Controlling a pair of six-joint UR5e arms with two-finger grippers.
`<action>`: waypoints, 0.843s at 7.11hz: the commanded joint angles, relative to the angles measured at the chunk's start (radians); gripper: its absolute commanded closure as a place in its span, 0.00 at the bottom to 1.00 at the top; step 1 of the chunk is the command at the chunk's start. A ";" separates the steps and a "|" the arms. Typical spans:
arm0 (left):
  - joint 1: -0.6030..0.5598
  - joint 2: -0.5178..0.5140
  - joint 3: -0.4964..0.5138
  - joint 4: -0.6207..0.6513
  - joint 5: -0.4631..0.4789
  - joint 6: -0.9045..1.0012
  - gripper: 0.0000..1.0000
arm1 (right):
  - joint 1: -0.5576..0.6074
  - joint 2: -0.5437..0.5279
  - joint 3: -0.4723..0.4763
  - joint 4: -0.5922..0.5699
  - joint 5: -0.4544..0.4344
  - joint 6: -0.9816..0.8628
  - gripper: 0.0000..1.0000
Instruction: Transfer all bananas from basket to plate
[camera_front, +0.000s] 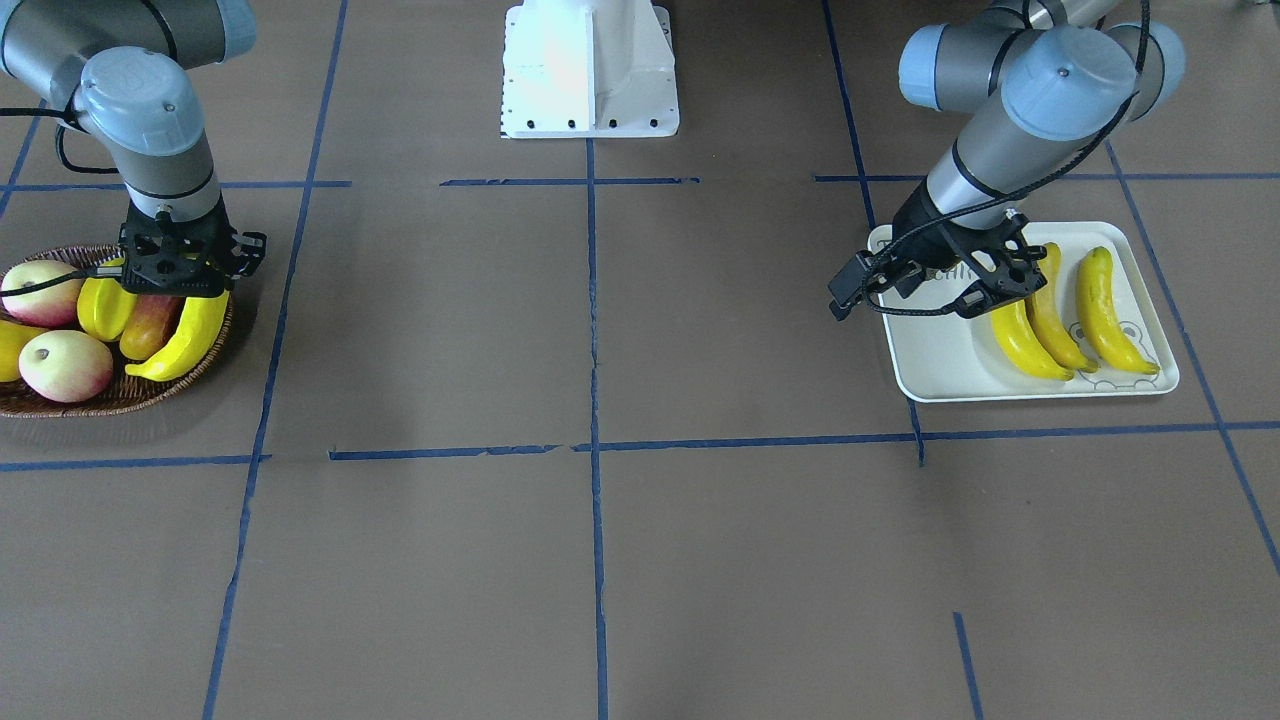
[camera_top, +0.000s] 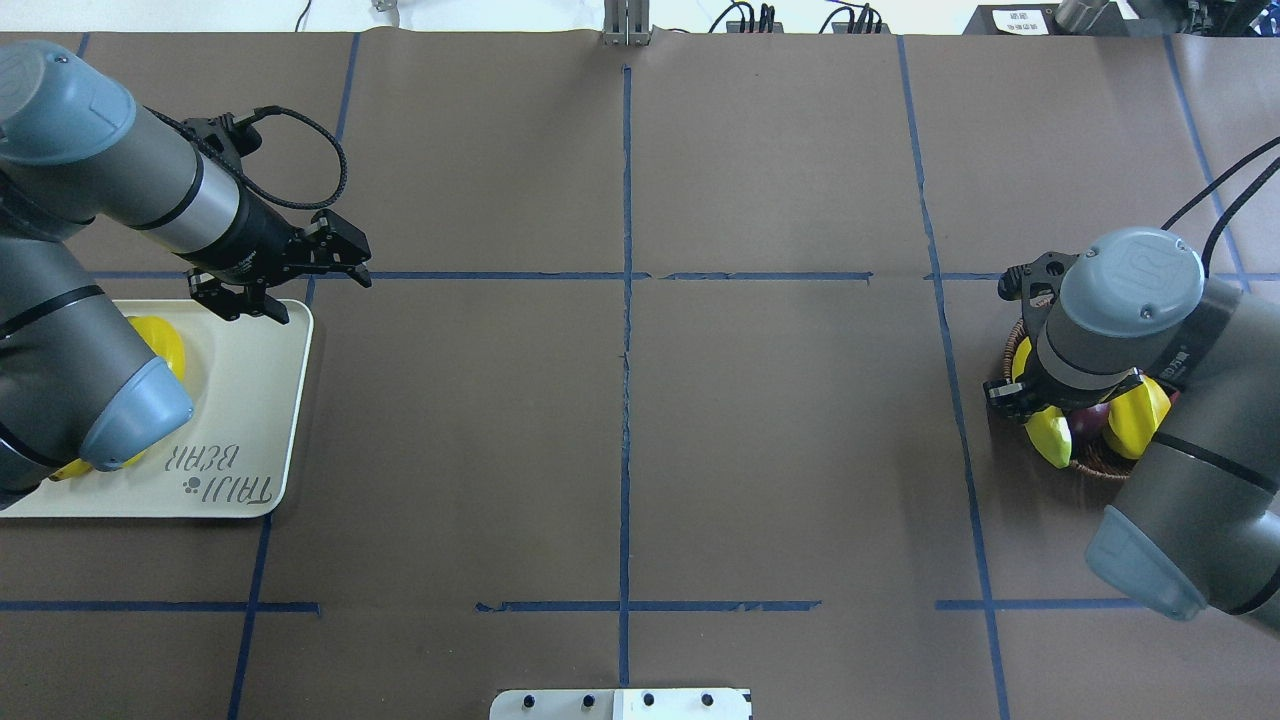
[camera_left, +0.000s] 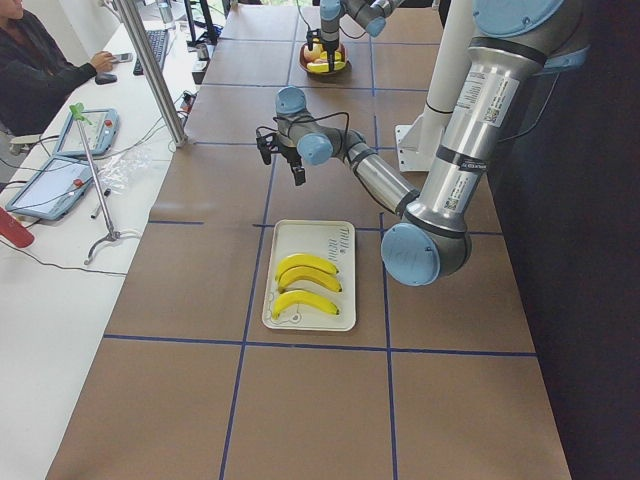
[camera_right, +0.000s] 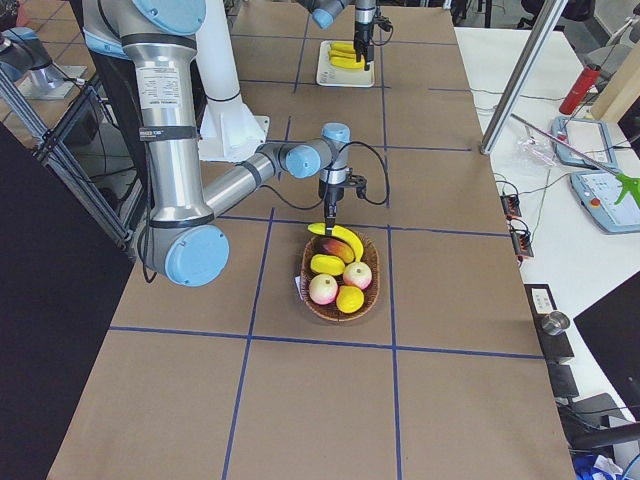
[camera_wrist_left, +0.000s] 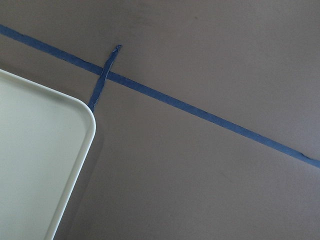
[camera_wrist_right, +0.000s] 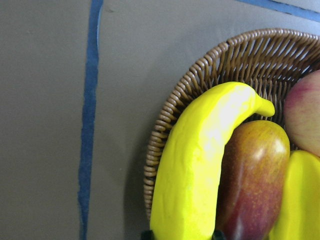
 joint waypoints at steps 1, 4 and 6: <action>0.000 -0.003 0.001 0.000 -0.001 0.000 0.00 | 0.019 0.008 0.065 -0.035 0.000 0.005 0.98; 0.000 -0.041 -0.005 -0.007 -0.010 -0.024 0.00 | 0.040 0.168 0.121 -0.026 0.056 0.037 1.00; 0.015 -0.093 -0.011 -0.109 -0.011 -0.131 0.00 | 0.033 0.293 0.133 -0.020 0.155 0.063 1.00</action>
